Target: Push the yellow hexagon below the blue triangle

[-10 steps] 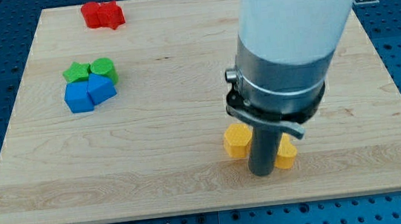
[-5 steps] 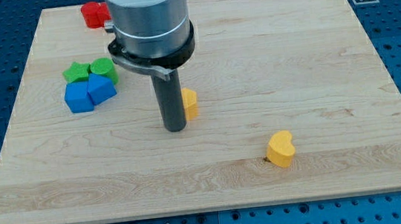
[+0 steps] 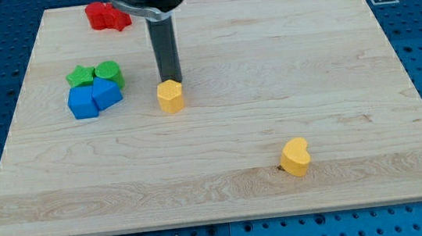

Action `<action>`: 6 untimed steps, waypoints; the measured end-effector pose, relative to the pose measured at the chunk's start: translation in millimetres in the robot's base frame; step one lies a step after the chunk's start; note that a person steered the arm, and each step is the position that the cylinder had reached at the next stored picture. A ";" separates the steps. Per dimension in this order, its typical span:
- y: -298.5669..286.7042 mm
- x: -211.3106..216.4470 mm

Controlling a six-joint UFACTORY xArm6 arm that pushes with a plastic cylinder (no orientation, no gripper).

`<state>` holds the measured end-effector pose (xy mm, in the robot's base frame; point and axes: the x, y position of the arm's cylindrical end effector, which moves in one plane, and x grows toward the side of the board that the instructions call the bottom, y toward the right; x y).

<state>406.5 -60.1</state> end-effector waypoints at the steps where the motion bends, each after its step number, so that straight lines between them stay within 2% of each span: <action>1: 40.2 9.9; 2: 46.3 22.2; 3: 13.9 38.7; 4: -19.8 37.7; 5: -46.3 15.8; 6: -23.6 36.3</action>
<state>442.8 -83.7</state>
